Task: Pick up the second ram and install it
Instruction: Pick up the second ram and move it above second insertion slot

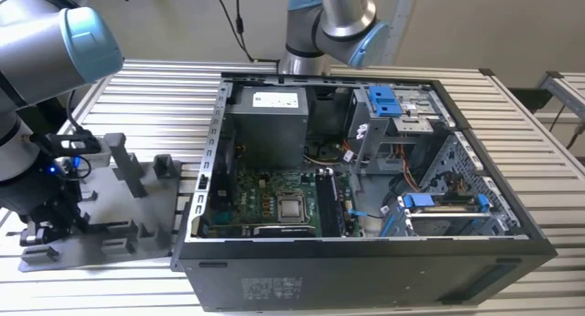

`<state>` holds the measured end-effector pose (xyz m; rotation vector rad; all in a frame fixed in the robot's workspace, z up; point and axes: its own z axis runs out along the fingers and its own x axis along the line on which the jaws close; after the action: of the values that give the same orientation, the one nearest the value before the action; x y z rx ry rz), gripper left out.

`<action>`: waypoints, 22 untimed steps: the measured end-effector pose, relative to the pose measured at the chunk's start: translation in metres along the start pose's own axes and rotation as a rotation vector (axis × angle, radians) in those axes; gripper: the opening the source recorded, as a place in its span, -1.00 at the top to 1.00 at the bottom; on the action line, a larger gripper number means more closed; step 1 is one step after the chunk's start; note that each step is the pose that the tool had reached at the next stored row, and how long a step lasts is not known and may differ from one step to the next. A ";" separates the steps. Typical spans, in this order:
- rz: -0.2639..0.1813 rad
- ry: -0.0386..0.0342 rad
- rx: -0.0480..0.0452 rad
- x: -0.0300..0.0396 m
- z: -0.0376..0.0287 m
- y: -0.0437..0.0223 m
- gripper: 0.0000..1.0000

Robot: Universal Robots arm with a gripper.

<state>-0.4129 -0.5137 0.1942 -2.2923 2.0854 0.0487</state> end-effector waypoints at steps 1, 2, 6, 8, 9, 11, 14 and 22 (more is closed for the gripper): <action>0.000 0.0000 0.0000 0.0000 0.0000 0.0000 0.72; 0.000 0.0000 0.0000 0.0000 0.0000 0.0000 0.72; 0.000 0.0001 -0.0001 0.0000 0.0001 0.0000 0.72; 0.000 -0.0002 0.0003 0.0000 -0.0001 0.0000 0.72; 0.000 -0.0002 0.0003 -0.0001 -0.0005 -0.0001 0.72; 0.000 0.0000 0.0000 -0.0001 -0.0016 0.0000 0.72; 0.000 0.0000 -0.0001 -0.0002 -0.0040 0.0000 0.72; 0.000 0.0000 0.0000 -0.0006 -0.0122 -0.0001 0.72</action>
<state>-0.4129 -0.5137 0.2064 -2.2927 2.0851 0.0487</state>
